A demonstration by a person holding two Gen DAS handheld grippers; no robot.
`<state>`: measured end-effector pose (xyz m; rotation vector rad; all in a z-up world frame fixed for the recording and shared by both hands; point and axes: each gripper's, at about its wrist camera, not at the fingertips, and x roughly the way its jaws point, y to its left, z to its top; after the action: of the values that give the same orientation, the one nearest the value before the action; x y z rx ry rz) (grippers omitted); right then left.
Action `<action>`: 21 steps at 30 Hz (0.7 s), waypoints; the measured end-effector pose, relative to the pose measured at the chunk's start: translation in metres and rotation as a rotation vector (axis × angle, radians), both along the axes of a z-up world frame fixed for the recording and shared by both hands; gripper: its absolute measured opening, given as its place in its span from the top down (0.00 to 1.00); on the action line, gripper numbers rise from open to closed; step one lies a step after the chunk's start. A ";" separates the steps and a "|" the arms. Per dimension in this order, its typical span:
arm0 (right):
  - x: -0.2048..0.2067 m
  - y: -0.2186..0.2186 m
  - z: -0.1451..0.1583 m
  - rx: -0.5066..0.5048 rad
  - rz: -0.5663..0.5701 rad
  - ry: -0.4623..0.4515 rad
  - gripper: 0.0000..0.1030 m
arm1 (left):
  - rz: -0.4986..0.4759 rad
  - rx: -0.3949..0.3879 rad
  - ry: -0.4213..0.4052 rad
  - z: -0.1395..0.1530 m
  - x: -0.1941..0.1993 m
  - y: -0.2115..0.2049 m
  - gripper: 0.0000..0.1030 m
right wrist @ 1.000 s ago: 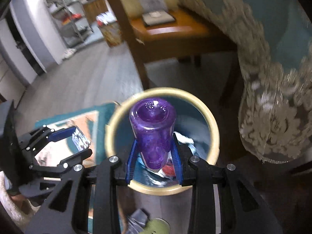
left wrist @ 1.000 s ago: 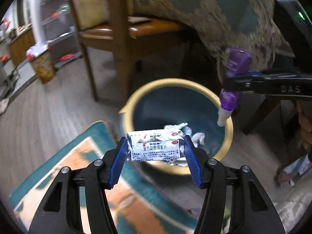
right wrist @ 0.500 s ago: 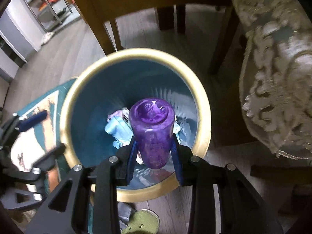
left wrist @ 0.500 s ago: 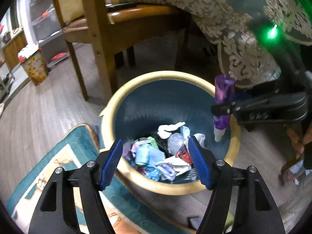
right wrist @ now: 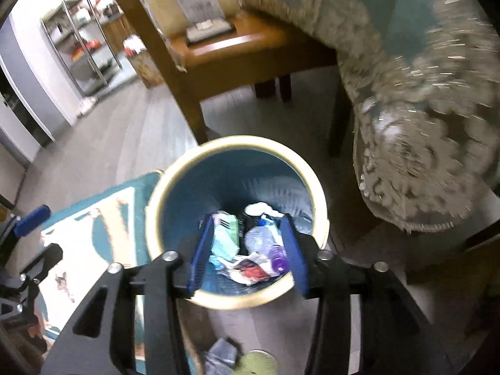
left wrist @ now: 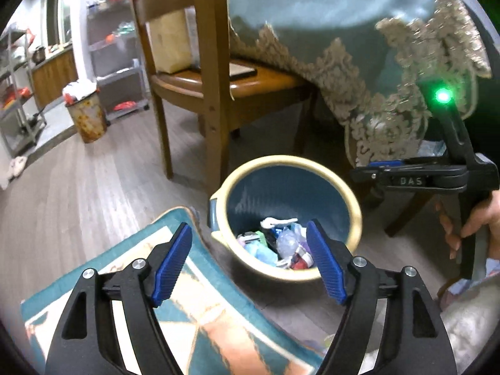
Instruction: Collect trash
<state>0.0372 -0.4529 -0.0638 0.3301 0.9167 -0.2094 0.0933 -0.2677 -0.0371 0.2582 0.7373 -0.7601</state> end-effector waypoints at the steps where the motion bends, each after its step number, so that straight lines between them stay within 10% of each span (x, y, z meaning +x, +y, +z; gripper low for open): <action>1: -0.004 0.006 0.004 0.002 0.001 -0.014 0.52 | 0.005 -0.009 -0.003 0.004 -0.005 0.005 0.23; 13: -0.106 0.076 0.051 -0.094 -0.027 -0.170 0.05 | 0.075 -0.024 -0.057 0.038 -0.072 0.058 0.06; 21: -0.129 0.110 0.064 -0.162 -0.022 -0.227 0.06 | 0.135 0.000 -0.108 0.048 -0.096 0.082 0.05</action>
<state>-0.0918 -0.3426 0.0001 0.2091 0.6674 -0.2588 -0.0027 -0.1852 0.0105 0.2447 0.6458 -0.6134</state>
